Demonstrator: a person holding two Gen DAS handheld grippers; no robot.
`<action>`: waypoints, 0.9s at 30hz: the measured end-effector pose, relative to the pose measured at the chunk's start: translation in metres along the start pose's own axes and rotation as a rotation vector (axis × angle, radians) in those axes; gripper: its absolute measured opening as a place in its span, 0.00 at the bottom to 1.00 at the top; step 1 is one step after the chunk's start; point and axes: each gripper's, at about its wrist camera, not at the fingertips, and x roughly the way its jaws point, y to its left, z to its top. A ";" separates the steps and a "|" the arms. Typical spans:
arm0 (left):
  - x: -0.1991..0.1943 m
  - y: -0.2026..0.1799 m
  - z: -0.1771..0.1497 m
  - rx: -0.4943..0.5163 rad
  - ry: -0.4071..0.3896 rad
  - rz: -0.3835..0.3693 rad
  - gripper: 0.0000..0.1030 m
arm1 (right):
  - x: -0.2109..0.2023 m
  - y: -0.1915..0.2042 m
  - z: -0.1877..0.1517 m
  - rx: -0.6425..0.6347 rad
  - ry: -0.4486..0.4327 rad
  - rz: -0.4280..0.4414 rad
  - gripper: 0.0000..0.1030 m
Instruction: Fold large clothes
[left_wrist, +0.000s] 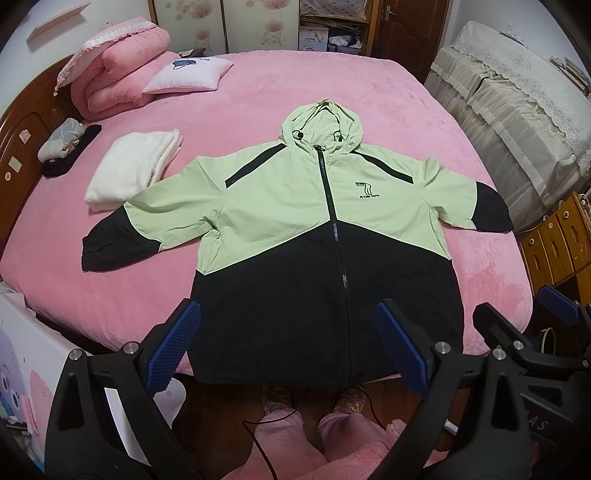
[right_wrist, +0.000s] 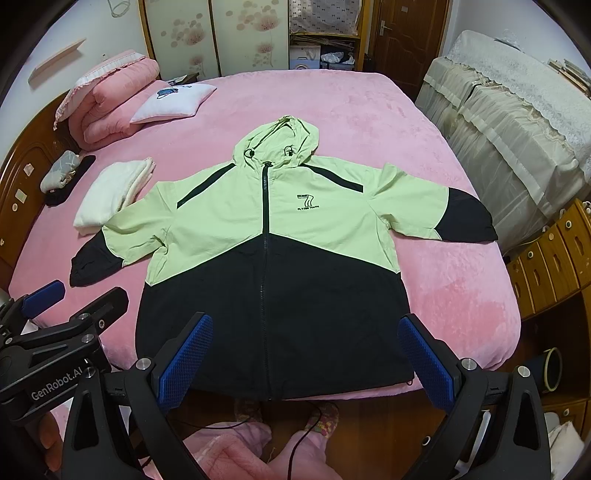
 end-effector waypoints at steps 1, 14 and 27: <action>0.001 0.000 -0.001 0.000 0.000 0.001 0.91 | 0.000 0.000 0.000 0.000 0.001 0.001 0.99; -0.008 -0.003 -0.002 -0.012 -0.008 0.002 0.91 | 0.009 -0.003 -0.002 0.002 0.011 -0.003 0.99; -0.015 -0.021 -0.007 -0.066 0.011 0.038 0.91 | 0.023 -0.017 -0.001 -0.036 0.042 0.020 0.99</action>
